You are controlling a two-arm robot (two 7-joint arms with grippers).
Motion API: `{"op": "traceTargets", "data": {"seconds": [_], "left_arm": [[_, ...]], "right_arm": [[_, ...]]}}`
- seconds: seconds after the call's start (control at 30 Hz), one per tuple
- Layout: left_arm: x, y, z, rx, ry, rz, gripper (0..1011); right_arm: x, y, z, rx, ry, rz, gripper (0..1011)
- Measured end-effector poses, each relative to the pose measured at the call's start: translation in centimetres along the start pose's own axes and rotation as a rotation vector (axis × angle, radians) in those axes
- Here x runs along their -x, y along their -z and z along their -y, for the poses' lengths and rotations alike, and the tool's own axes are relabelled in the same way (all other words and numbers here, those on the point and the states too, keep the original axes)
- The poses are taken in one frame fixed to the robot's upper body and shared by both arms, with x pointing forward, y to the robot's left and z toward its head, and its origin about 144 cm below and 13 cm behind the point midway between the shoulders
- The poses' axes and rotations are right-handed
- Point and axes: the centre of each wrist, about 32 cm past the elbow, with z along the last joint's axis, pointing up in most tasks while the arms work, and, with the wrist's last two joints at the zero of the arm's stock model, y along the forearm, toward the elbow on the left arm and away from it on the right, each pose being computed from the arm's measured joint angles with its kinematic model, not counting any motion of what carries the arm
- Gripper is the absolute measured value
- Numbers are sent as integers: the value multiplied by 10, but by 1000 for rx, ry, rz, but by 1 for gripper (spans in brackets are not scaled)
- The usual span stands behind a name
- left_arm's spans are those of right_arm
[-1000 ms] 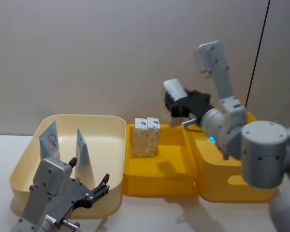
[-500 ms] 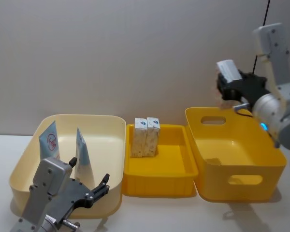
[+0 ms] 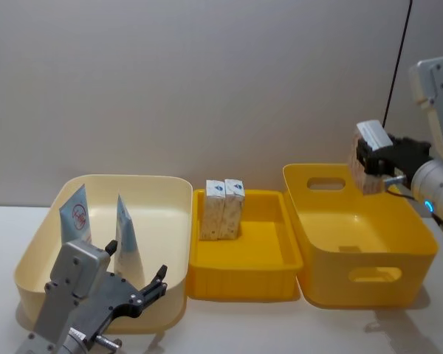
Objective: Bimanual collaborative sorting of washing and personal care products
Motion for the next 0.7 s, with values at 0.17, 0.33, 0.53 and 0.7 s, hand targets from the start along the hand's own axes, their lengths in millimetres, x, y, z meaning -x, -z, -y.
{"op": "traceTargets", "data": {"seconds": [0.17,0.33,0.53,0.7], "left_arm": [[0,0,0,0,0,0,1002],[0,0,0,0,0,0,1002],[0,0,0,0,0,0,1002],[0,0,0,0,0,0,1002]], "right_arm": [[-1,5,-7,57,-21,-12,441],[1,12,-16,115,-49,-26,450],[2,16,-21,150,-68,-37,597],[3,19,-25,174,-80,-43,766]]}}
